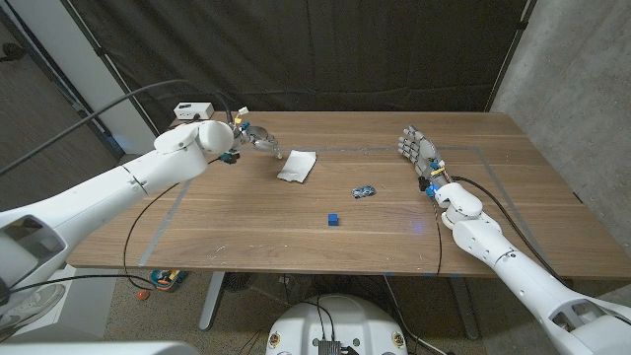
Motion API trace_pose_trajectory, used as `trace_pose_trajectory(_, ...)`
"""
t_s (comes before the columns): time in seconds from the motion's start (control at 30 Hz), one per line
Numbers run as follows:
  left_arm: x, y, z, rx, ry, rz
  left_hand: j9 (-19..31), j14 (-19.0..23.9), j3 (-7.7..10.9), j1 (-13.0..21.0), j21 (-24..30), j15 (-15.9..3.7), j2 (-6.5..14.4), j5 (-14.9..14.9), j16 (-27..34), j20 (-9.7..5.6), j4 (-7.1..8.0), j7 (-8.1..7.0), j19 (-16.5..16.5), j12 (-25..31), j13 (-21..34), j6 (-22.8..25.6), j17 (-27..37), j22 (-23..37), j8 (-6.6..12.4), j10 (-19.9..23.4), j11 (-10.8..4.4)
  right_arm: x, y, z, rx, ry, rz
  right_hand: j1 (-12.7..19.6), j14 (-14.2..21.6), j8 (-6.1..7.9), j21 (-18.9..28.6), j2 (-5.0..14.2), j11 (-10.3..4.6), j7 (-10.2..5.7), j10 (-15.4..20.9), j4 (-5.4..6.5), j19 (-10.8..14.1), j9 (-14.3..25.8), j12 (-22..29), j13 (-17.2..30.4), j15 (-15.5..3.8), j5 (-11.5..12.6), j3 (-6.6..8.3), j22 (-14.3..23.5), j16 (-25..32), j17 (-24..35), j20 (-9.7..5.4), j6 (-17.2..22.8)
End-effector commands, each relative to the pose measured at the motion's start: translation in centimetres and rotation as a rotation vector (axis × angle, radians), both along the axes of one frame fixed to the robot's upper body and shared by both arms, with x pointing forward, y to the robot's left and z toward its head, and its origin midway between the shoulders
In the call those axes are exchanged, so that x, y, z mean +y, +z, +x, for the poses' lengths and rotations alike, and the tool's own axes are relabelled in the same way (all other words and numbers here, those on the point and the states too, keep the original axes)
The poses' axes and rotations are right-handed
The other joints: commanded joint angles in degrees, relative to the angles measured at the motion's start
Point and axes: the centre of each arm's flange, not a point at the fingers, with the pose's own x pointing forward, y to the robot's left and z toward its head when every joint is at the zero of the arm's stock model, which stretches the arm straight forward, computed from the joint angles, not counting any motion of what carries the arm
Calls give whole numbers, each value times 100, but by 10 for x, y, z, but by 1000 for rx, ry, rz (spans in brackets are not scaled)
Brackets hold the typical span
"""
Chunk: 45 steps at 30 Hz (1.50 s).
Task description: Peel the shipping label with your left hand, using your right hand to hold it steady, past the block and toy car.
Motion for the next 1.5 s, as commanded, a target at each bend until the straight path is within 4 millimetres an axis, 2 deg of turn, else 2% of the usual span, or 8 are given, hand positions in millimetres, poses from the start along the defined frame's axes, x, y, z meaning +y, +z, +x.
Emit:
trace_pose_trajectory(0.03, -13, 7, -7, 27, 63, 174, 7, 23, 62, 201, -6, -6, -11, 33, -28, -19, -26, -20, 68, -21, 15, 106, 10, 4, -17, 38, -48, -1, -3, 3, 1, 1, 11, 7, 69, 29, -6, 60, -5, -2, 66, -15, 27, 21, 30, 28, 3, -17, 41, 7, 24, 18, 18, 33)
trace_pose_trajectory(0.4, -26, 9, -11, -8, 118, 327, 10, 1, 72, 679, -47, 54, -204, 43, -73, 74, -31, -72, 110, -143, 10, -93, -4, -1, -166, -48, -60, -1, -6, 4, 0, 2, 26, -7, 97, 30, -8, 66, -10, -13, 99, -3, 44, 21, 38, 28, -6, -19, 50, 10, 25, 22, 19, 55)
trace_pose_trajectory(0.63, -33, 7, -10, -24, 127, 403, 28, -151, -144, 872, -114, 47, -638, 126, -150, 91, 39, -234, 111, -342, 24, -499, 10, 2, -394, -392, -250, -1, -9, 3, -2, -4, 36, -30, 120, 28, -11, 66, 1, -9, 115, 12, 56, 21, 39, 29, -12, -22, 50, 12, 27, 26, 29, 66)
trace_pose_trajectory(0.77, -40, 3, -10, -34, 118, 459, 40, -252, -216, 928, -155, 65, -742, 186, -178, 67, 79, -305, 69, -428, 32, -719, 24, 7, -494, -589, -299, -3, -12, 1, -3, -12, 46, -42, 133, 27, -12, 67, -15, -11, 116, 21, 60, 21, 37, 29, -8, -23, 49, 13, 29, 28, 34, 71)
trace_pose_trajectory(0.87, -43, 0, -9, -39, 117, 492, 45, -282, -237, 951, -165, 46, -765, 208, -183, 43, 94, -356, 68, -439, 35, -819, 30, 9, -535, -616, -321, -3, -13, 0, -3, -17, 51, -52, 133, 27, -11, 67, -19, -9, 123, 28, 68, 21, 38, 29, -12, -24, 48, 14, 27, 30, 31, 74)
trace_pose_trajectory(1.17, -51, -9, -9, -100, 91, 577, 83, -321, -242, 1418, -200, -19, -745, 383, -159, 4, 79, -878, 145, -439, 41, -757, 34, 18, -486, -608, -818, -2, -14, 0, -3, -23, 60, -85, 157, 24, -14, 67, -16, -7, 126, 50, 79, 21, 34, 29, -12, -26, 44, 16, 30, 35, 32, 83)
trace_pose_trajectory(1.4, -55, -18, -12, -148, 93, 647, 147, -380, -228, 1713, -207, -160, -704, 440, -181, -48, 72, -902, 214, -398, 73, -685, 26, 17, -420, -497, -791, -1, -14, 2, -1, -25, 68, -113, 167, 22, -16, 72, -13, -8, 149, 72, 89, 21, 39, 29, -6, -27, 41, 18, 30, 39, 33, 88)
trace_pose_trajectory(1.5, -57, -22, -12, -156, 98, 686, 205, -586, -266, 1809, -274, -88, -655, 442, -226, -45, 138, -871, 99, -491, 108, -903, 36, 19, -461, -759, -721, 1, -14, 3, -1, -25, 68, -126, 174, 22, -17, 75, -8, -9, 154, 82, 92, 21, 40, 29, -3, -27, 40, 19, 31, 41, 36, 94)
